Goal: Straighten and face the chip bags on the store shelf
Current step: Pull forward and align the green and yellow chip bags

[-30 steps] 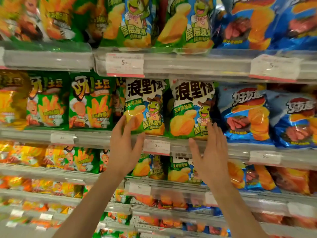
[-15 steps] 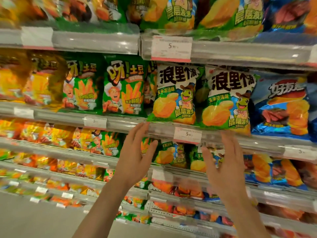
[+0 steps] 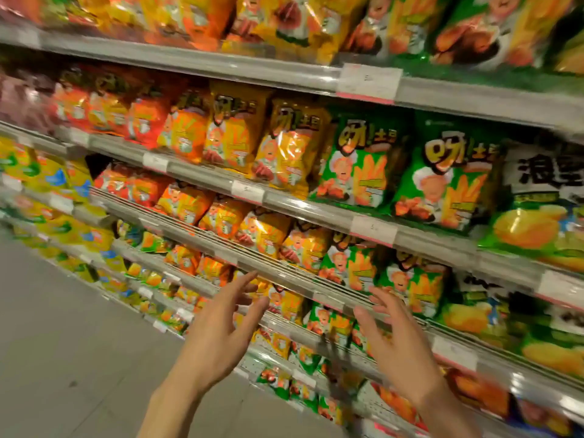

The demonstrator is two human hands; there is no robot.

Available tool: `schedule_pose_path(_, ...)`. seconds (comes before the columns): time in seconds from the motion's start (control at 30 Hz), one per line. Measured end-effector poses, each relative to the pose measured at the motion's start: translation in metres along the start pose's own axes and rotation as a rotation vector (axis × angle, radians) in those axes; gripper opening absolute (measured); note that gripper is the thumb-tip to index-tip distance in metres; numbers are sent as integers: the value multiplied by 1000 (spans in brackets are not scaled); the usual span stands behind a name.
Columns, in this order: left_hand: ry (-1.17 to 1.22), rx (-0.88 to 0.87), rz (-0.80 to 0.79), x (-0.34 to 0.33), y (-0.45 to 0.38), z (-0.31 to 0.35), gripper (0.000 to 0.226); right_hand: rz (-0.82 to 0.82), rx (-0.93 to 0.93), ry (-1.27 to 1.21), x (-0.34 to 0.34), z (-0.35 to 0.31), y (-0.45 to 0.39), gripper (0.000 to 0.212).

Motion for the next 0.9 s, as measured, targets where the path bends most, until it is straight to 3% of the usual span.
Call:
schedule_pose_path(0.27,-167,174,208,141,10,-75,53,-182,183,117,-107,-116,-46,56)
schedule_pose_path(0.53,-332,167,153,228,-82,-119,56,-194,217,75,-200,-195,-130,63)
schedule_pose_path(0.9,-499,112,8,345,-229,-170,49,-130,233,79,-299,-305,-243,51)
Point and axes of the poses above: each hand's wrist, its own y-axis away from the middle knuckle, its own x-axis out of the back of the hand, z = x × y, the point moved 2 cm from there along -y, towards the middle knuckle, and after that the axes turned 9 degrees about y, right-handed, at the moved point
